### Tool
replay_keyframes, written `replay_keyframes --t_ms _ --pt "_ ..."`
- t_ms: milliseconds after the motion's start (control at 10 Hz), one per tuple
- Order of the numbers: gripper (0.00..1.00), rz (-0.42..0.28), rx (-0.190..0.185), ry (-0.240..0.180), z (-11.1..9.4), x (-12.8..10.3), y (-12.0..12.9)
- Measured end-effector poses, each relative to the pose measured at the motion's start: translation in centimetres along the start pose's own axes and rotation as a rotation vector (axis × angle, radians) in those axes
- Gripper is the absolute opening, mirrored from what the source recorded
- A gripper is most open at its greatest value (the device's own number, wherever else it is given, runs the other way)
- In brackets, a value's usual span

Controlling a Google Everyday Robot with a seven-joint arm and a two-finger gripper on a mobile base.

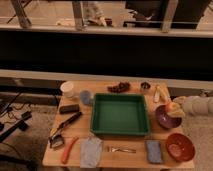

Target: Place apple in purple bowl

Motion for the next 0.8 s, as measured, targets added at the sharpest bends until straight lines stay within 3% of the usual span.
replay_keyframes --t_ms 500,800 --pt "0.78 0.000 0.000 0.000 -0.02 0.03 0.00" --pt "0.80 0.001 0.001 0.000 -0.04 0.06 0.00"
